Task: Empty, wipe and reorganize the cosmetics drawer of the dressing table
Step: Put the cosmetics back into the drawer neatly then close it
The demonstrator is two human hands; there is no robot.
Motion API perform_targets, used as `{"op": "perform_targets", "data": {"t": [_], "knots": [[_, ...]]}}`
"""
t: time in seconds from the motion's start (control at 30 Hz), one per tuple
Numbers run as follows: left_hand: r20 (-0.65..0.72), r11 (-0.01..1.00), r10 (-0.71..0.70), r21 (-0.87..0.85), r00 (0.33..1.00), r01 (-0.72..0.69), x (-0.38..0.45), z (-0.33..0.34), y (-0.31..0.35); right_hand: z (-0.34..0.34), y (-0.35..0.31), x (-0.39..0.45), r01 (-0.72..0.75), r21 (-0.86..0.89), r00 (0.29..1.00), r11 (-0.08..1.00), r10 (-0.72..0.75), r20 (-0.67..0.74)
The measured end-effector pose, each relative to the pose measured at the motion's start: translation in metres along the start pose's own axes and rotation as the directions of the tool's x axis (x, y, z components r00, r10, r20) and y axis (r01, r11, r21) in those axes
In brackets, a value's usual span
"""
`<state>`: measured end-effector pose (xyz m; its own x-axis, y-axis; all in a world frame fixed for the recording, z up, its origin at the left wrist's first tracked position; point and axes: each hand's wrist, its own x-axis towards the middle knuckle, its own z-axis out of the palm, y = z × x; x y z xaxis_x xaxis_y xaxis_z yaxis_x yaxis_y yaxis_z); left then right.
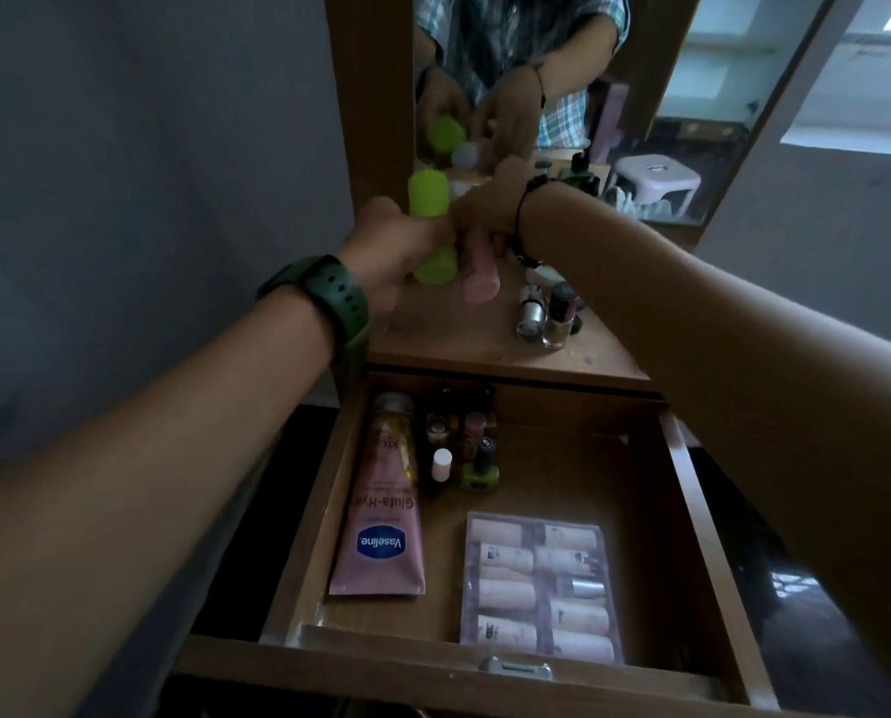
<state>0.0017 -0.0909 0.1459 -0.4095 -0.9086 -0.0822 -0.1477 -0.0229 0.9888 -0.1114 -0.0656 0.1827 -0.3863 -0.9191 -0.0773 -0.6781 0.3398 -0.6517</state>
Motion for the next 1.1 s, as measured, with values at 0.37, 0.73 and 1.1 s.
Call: {"op": "perform_targets", "data": {"t": [0.37, 0.73, 1.1], "knots": [[0.127, 0.981, -0.053, 0.191, 0.991, 0.028, -0.119, 0.003, -0.049, 0.032, 0.072, -0.129, 0.166, 0.137, 0.980, 0.977, -0.148, -0.135], [0.127, 0.822, 0.088, 0.551, 0.988, -0.144, -0.133, 0.063, -0.094, 0.050, 0.152, -0.163, 0.045, 0.020, 0.957, 0.999, -0.038, -0.289], [0.225, 0.772, 0.192, 0.567, 0.955, -0.289, -0.119, 0.108, -0.110, 0.040, 0.187, -0.162, 0.051, -0.248, 0.982, 0.967, -0.094, -0.166]]}}
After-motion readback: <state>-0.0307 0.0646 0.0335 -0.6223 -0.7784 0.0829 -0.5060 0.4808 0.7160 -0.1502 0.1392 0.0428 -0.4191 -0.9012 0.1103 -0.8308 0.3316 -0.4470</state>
